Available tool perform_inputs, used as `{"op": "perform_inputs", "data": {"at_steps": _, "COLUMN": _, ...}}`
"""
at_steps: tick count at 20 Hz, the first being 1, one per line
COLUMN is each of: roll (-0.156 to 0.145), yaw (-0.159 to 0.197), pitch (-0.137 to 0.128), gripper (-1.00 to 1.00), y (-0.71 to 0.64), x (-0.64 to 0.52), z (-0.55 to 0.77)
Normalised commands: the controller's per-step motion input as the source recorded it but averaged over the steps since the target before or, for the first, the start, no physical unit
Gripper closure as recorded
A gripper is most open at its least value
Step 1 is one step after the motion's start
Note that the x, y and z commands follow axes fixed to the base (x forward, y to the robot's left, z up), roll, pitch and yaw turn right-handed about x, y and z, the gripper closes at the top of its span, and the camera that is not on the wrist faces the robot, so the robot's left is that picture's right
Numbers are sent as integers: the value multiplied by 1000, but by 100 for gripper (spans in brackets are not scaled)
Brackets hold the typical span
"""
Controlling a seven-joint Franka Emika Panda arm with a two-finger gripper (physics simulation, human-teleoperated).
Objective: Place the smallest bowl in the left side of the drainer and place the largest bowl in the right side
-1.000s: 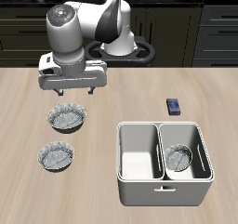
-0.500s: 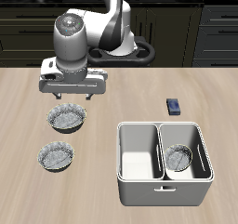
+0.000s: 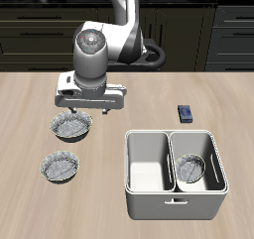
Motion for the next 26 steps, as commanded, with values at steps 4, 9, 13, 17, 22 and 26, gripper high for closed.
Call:
{"op": "perform_inputs", "data": {"at_steps": 4, "roll": 17, "yaw": 5, "pitch": 48, "gripper": -100, "y": 246, "x": 10, "z": -226}}
{"op": "perform_inputs", "data": {"at_steps": 9, "roll": -5, "yaw": -6, "pitch": 39, "gripper": -100, "y": 35, "x": 34, "z": -189}}
{"op": "perform_inputs", "data": {"at_steps": 13, "roll": -11, "yaw": 5, "pitch": 39, "gripper": -100, "y": -49, "x": 2, "z": -172}}
{"op": "perform_inputs", "data": {"at_steps": 17, "roll": -22, "yaw": -18, "pitch": 6, "gripper": -100, "y": -120, "x": -53, "z": -3}}
{"op": "perform_inputs", "data": {"at_steps": 22, "roll": -7, "yaw": -13, "pitch": 61, "gripper": -100, "y": -56, "x": -23, "z": -222}}
{"op": "perform_inputs", "data": {"at_steps": 26, "roll": 38, "yaw": -32, "pitch": 98, "gripper": -100, "y": 4, "x": -32, "z": -403}}
